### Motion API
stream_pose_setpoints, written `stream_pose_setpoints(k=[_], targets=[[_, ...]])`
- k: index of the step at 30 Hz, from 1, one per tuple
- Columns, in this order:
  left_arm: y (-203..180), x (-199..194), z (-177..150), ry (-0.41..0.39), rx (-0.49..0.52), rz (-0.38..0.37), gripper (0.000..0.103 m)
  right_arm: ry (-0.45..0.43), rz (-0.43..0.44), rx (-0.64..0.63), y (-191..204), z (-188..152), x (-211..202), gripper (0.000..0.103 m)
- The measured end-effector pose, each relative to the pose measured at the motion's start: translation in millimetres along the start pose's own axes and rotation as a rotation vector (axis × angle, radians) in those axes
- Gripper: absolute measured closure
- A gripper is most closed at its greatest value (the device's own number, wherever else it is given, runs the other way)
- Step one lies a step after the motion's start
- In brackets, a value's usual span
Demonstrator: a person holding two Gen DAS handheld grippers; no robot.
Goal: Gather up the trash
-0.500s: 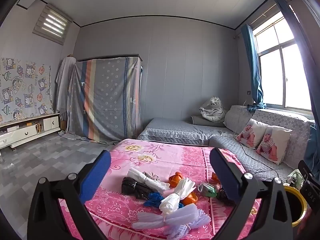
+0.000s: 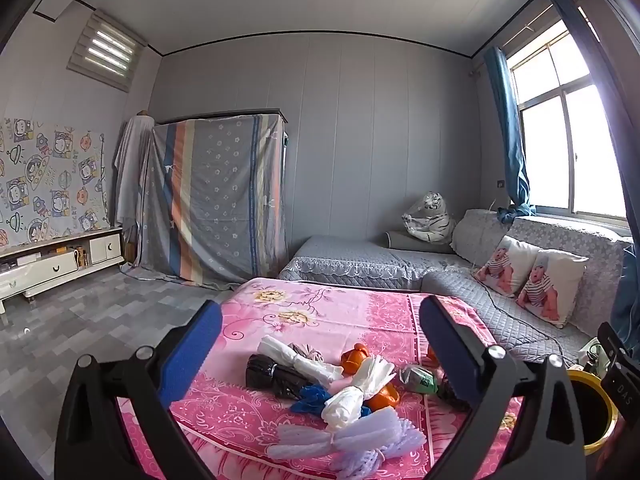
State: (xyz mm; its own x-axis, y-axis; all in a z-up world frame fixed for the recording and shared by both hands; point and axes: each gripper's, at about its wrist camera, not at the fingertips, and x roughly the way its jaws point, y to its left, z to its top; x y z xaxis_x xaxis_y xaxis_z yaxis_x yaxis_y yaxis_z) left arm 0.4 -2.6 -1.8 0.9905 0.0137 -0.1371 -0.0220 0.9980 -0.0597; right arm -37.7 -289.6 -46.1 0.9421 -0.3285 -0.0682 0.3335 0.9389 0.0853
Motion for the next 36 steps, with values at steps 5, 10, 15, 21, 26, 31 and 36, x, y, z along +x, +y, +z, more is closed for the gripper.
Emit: stream_pose_setpoints(k=[5, 10, 15, 21, 26, 31, 36], targets=[[0.4, 5.5, -5.1, 0.0, 0.0, 0.0, 0.008, 0.005, 0.001, -0.001, -0.5, -0.6, 3.2, 0.008], [-0.1, 7.6, -7.7, 0.005, 0.0, 0.0, 0.008, 0.006, 0.001, 0.0, 1.5, -0.1, 3.1, 0.008], [-0.2, 7.4, -7.7, 0.005, 0.003, 0.0, 0.008, 0.01, 0.0, 0.004, -1.2, -3.2, 5.0, 0.008], [-0.2, 7.3, -7.5, 0.007, 0.002, -0.002, 0.008, 0.012, 0.002, 0.004, -1.5, -2.1, 4.6, 0.008], [-0.2, 7.5, -7.8, 0.007, 0.001, -0.003, 0.008, 0.013, 0.001, 0.007, -1.5, -1.5, 4.5, 0.008], [0.1, 7.4, -7.8, 0.008, 0.002, -0.004, 0.008, 0.012, 0.002, 0.006, -1.8, -2.2, 4.6, 0.008], [0.8, 6.8, -6.5, 0.01, -0.001, -0.006, 0.008, 0.015, 0.001, 0.007, -1.7, -2.1, 5.0, 0.008]])
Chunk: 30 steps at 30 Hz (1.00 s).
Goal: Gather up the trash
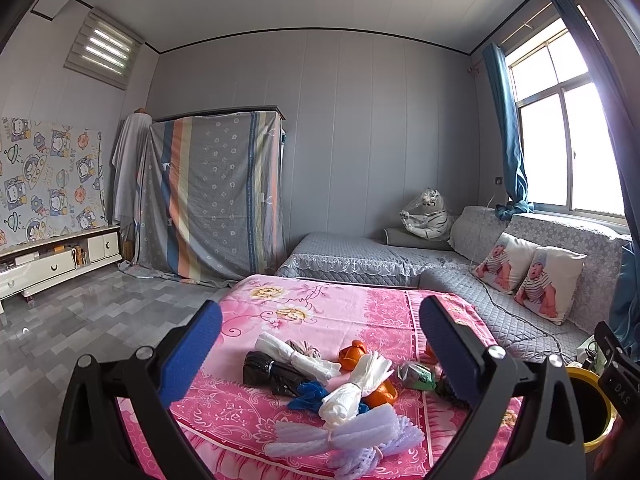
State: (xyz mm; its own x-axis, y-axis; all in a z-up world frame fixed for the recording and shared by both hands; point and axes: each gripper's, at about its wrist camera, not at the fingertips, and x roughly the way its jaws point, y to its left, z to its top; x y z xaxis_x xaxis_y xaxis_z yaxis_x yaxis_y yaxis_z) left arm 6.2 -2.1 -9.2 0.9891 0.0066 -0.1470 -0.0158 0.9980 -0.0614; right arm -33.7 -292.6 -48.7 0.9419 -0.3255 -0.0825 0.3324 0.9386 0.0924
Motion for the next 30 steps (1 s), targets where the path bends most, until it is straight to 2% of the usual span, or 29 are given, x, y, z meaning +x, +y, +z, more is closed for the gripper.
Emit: stream_pose_setpoints(k=[30], targets=[[-1.8, -1.0, 0.1, 0.002, 0.005, -0.001, 0.008, 0.002, 0.001, -0.002, -0.4, 0.2, -0.5, 0.008]])
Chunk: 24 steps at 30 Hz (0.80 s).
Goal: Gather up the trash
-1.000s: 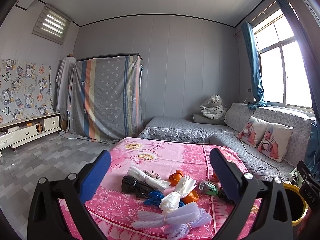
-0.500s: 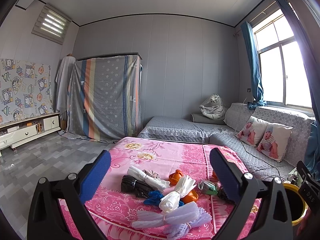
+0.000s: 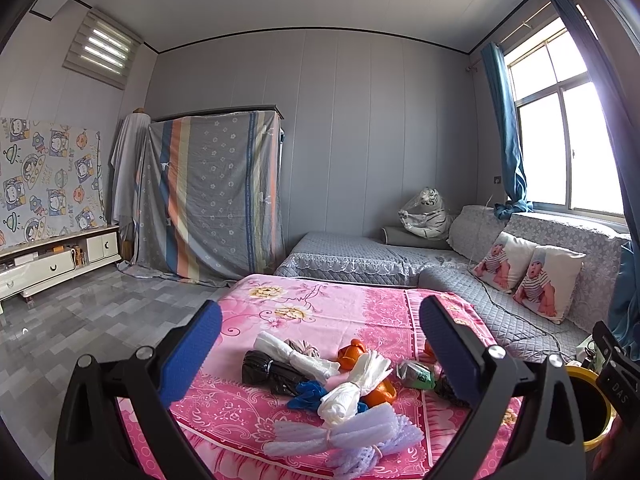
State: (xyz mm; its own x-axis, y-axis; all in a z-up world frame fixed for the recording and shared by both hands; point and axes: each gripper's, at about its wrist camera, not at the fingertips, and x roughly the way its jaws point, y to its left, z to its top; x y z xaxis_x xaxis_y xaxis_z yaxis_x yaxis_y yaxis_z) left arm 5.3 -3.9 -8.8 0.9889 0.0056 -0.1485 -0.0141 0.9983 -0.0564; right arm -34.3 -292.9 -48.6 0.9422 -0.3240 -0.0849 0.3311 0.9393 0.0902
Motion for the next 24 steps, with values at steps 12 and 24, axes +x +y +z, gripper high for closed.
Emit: stream_pose_setpoints(k=[12, 24], targets=[[-0.6, -0.4, 0.1, 0.0, 0.001, -0.001, 0.008, 0.003, 0.0, -0.001, -0.3, -0.8, 0.9, 0.008], [-1.7, 0.9, 1.6, 0.006, 0.005, 0.002, 0.008, 0.004, 0.0, -0.001, -0.6, -0.9, 1.1, 0.008]])
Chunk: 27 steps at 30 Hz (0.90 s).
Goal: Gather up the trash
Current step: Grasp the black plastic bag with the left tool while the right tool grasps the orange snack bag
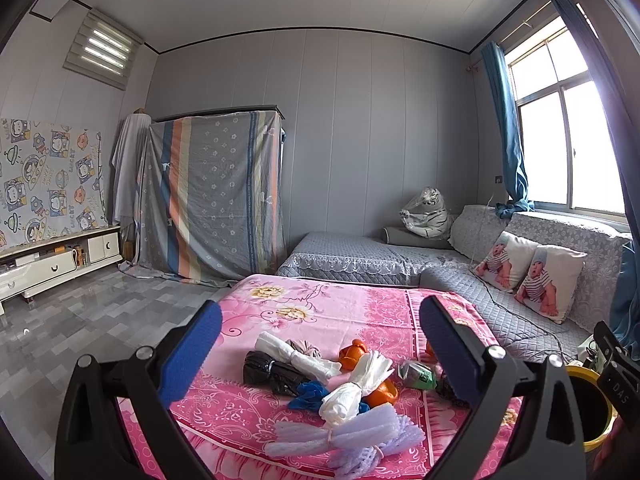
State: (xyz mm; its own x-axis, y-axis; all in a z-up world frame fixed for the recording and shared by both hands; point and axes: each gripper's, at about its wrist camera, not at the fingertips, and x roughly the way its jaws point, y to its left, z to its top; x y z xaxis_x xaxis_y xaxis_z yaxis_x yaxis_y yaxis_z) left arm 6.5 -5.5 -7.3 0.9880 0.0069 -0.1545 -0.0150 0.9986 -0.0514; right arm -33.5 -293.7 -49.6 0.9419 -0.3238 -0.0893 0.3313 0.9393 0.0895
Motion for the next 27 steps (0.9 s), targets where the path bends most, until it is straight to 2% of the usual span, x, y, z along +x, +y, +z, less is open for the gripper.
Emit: stream_pose_setpoints(k=[6, 9, 11, 15, 23, 25, 27], targets=[[0, 6, 0, 0.017, 0.011, -0.002, 0.008, 0.004, 0.001, -0.004, 1, -1, 2, 0.008], [7, 18, -1, 0.054, -0.001, -0.021, 0.008, 0.024, 0.014, -0.012, 2, 0, 10, 0.008], [16, 28, -2, 0.077, -0.014, -0.05, 0.008, 0.03, 0.024, -0.031, 5, 1, 18, 0.008], [42, 62, -9, 0.181, 0.0, -0.149, 0.008, 0.058, 0.065, -0.064, 12, 7, 40, 0.008], [103, 137, -26, 0.341, -0.014, -0.127, 0.008, 0.21, 0.212, -0.099, 35, 16, 120, 0.008], [110, 156, -31, 0.374, -0.013, -0.141, 0.008, 0.278, 0.27, -0.077, 42, 15, 144, 0.008], [112, 176, -38, 0.418, 0.008, -0.169, 0.008, 0.322, 0.287, -0.085, 51, 13, 168, 0.008]])
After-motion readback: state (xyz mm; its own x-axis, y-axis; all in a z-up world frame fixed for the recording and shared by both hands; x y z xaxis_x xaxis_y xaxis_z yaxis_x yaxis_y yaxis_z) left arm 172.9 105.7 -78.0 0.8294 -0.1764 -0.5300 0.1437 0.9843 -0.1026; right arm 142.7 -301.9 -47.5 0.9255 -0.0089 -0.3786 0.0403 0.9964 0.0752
